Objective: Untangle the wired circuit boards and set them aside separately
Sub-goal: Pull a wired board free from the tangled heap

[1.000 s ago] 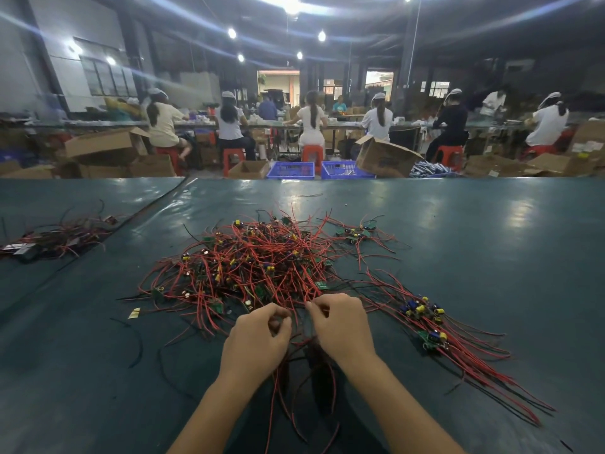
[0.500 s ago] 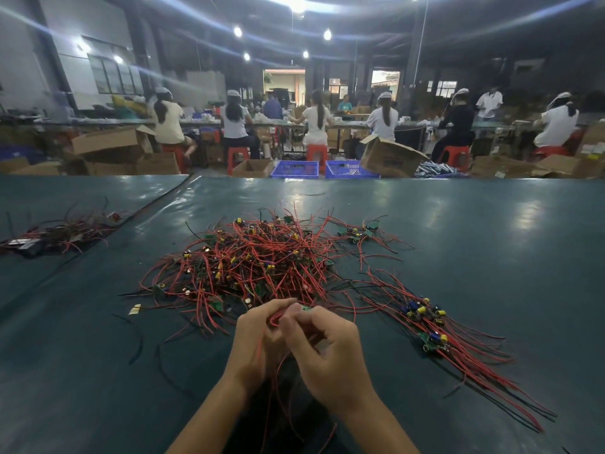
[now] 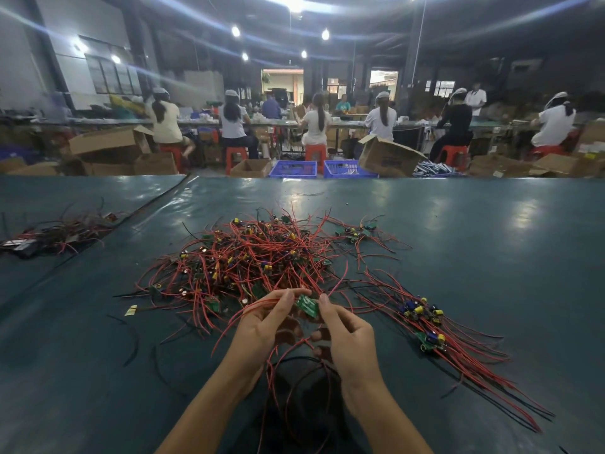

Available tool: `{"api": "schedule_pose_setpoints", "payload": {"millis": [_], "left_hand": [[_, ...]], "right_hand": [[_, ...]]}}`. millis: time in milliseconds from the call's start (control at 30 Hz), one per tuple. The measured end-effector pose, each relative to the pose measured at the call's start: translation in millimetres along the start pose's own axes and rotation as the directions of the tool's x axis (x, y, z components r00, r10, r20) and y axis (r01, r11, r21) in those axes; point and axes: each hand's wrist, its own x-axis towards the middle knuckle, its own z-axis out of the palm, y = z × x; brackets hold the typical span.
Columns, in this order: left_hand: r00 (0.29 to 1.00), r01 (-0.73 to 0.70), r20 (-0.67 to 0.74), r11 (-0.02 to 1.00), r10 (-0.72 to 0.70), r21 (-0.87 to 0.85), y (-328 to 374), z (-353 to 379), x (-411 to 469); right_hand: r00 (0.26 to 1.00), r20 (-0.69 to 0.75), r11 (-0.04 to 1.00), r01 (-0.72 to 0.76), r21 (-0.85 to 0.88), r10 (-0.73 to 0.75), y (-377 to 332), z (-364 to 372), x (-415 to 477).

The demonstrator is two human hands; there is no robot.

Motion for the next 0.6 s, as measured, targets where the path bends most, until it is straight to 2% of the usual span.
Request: {"api": "schedule_pose_setpoints", "payload": {"millis": [233, 433, 600], "left_hand": [[0.999, 0.032, 0.014, 0.999, -0.032, -0.02, 1.2, -0.9, 2.1], [0.999, 0.052, -0.007, 0.998, -0.052, 0.041, -2.0, 0.6, 2.7], [0.995, 0.072, -0.074, 0.996, -0.069, 0.046, -6.3, 0.9, 4.5]], "right_hand": [[0.985, 0.002, 0.963, -0.168, 0.209, 0.171, -2.2, -3.4, 3.9], [0.979, 0.048, 0.907, -0.202, 0.37, 0.198, -1.6, -6.3, 4.1], [0.975, 0.007, 0.871, -0.201, 0.447, 0.222, -1.6, -7.5, 4.6]]}}
